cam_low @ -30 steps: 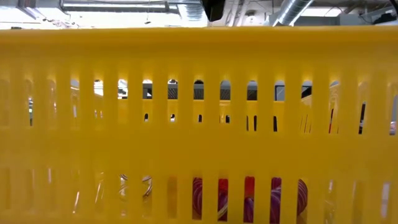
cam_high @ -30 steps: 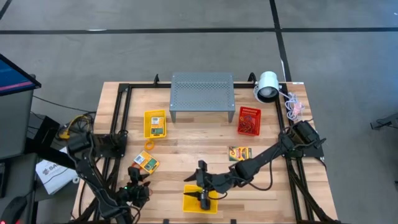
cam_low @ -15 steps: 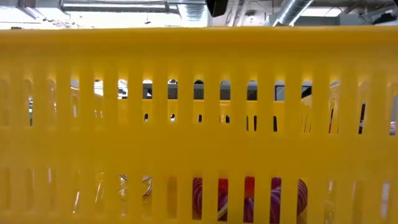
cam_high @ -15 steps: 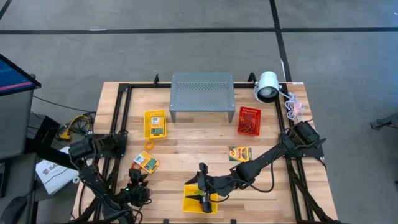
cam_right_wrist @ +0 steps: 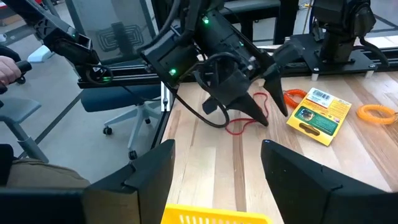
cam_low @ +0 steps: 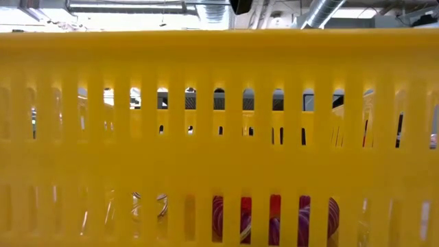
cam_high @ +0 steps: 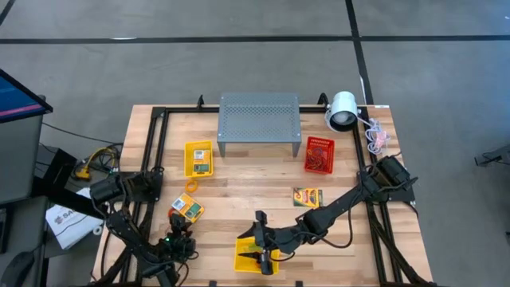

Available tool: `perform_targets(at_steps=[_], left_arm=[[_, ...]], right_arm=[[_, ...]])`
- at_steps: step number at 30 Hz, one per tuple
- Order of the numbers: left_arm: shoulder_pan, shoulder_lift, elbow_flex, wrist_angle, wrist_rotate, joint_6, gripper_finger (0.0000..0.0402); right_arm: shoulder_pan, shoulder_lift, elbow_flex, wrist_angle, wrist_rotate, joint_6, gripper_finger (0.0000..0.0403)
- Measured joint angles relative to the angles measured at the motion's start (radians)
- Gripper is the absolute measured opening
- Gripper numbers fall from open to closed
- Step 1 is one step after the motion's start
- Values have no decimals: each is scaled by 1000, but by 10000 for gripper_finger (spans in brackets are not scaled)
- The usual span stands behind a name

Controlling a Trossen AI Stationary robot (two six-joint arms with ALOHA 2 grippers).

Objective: Pick & Place Office Desk Supplies
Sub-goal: Put the yellow crayon box into the top yellow bin

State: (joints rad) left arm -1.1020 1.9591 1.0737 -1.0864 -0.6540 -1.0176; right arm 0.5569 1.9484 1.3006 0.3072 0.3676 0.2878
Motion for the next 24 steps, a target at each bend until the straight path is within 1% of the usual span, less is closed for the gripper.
perform_targets(at_steps=[7, 14, 24], left_arm=[[27, -2, -31, 32, -4, 43, 168], [48, -2, -56, 35, -3, 17, 168], [49, -3, -59, 34, 4, 17, 168]], right_arm=[[0, 0, 0, -8, 0, 0, 234], [0, 0, 0, -8, 0, -2, 234], [0, 0, 0, -8, 0, -8, 234]])
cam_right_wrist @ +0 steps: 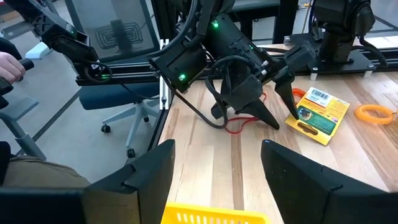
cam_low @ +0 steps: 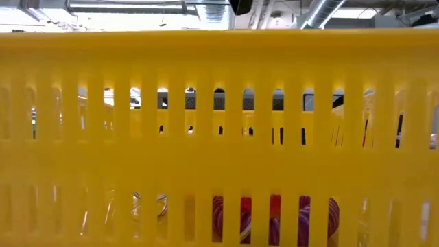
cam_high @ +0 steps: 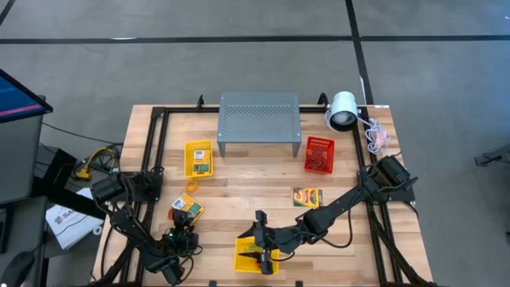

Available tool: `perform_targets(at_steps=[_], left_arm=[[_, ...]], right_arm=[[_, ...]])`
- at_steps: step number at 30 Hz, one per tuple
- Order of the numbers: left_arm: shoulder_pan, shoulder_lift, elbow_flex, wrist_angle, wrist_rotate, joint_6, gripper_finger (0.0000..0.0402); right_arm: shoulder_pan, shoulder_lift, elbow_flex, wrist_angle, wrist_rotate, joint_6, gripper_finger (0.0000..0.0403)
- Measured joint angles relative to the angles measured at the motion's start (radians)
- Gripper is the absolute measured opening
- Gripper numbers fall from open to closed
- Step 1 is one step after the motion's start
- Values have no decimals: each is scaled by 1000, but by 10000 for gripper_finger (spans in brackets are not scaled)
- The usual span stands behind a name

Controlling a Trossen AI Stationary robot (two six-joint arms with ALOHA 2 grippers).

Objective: Pick & Place Office Desk Supplies
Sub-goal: Put the yellow crayon box into the top yellow bin

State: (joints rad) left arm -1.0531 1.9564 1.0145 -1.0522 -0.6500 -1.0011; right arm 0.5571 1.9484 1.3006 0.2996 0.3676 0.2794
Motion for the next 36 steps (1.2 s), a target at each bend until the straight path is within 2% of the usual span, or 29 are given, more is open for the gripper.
perform_targets(at_steps=[33, 36], left_arm=[[50, 2, -29, -18, 3, 36, 168], [50, 2, -29, -15, 3, 37, 158]], right_arm=[[0, 0, 0, 0, 0, -2, 234], [0, 0, 0, 0, 0, -2, 234]])
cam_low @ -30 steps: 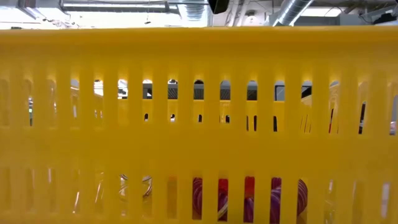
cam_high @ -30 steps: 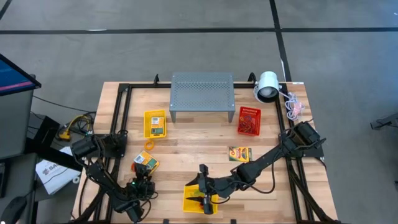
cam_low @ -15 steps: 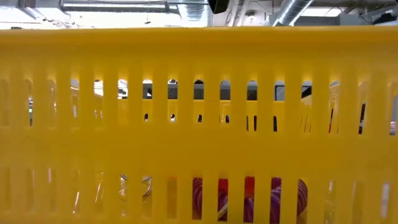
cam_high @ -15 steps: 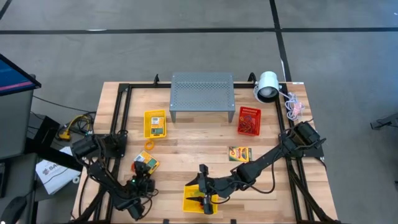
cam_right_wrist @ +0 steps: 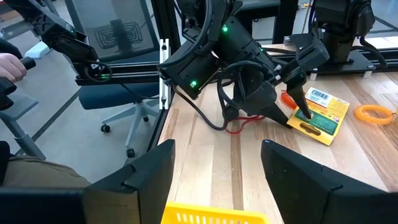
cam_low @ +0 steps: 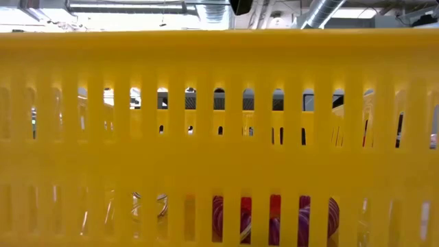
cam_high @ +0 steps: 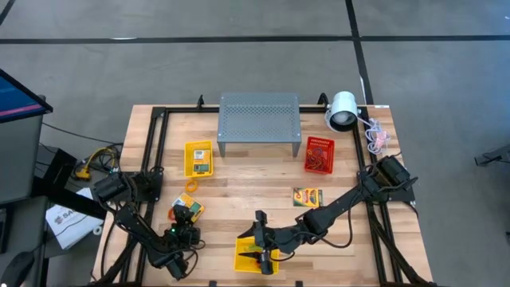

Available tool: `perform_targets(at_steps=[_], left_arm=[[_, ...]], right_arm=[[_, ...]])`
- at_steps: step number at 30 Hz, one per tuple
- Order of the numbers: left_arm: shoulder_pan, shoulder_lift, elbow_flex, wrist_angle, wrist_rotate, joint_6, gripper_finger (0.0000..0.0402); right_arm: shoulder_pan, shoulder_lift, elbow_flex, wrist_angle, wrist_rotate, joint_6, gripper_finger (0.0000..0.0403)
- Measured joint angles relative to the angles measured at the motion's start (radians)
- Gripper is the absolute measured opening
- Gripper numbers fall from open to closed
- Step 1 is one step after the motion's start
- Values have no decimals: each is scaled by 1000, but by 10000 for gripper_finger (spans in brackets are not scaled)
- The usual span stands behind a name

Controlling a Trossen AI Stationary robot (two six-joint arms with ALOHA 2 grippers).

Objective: Pick & Place Office Desk Supplies
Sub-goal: Put the yellow crayon box into the top yellow bin

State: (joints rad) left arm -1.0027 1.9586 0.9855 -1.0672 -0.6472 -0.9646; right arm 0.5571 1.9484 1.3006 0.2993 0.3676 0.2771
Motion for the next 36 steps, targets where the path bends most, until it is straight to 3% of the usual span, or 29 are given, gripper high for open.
perform_targets(at_steps=[13, 29, 36], left_arm=[[1, 1, -1, 4, 4, 0, 36], [3, -13, -2, 8, 0, 0, 39], [44, -139, -4, 1, -1, 0, 29]], right_arm=[[0, 0, 0, -7, 0, 0, 234], [0, 0, 0, -7, 0, 0, 234], [-1, 0, 0, -7, 0, 1, 234]])
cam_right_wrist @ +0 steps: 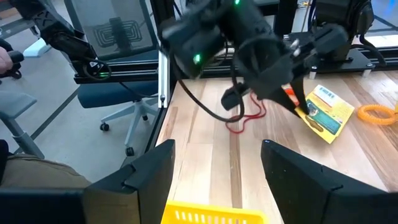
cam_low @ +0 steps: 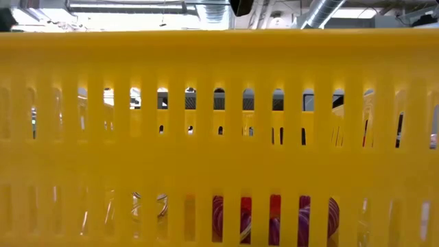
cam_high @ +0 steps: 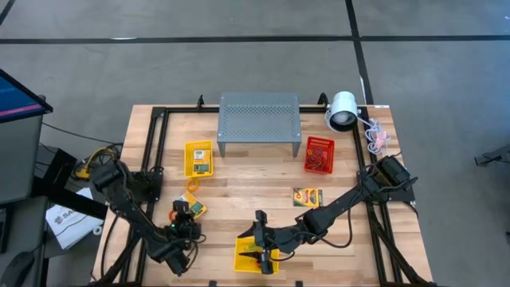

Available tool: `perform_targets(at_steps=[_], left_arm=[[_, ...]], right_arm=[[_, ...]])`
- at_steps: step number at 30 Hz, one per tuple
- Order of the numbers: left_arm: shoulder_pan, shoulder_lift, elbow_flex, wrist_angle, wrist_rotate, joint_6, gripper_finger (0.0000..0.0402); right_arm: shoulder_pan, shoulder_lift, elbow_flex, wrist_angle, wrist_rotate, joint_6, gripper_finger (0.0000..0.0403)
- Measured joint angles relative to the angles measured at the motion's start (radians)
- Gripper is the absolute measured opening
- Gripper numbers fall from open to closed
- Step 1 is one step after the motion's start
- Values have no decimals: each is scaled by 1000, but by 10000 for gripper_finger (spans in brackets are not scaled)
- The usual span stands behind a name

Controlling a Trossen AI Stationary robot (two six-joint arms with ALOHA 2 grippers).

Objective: Pick & Place Office Desk Supplies
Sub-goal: Put the yellow crayon box into the top yellow bin

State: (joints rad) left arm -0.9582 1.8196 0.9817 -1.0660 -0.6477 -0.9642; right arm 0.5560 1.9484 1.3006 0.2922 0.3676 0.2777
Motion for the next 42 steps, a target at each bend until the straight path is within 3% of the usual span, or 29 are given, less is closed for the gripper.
perform_targets(at_steps=[16, 27, 33, 42], left_arm=[[24, -310, 2, 68, -152, 7, 14], [24, -487, 4, 408, -191, 323, 12], [24, -521, 4, 531, -183, 444, 12], [24, -523, 4, 685, -182, 587, 12]], right_arm=[[0, 0, 0, -16, 0, 0, 234], [-23, 5, 0, -23, 119, -50, 234], [-21, 5, 0, -26, 239, -95, 234], [-44, 5, 0, -7, 269, -105, 234]])
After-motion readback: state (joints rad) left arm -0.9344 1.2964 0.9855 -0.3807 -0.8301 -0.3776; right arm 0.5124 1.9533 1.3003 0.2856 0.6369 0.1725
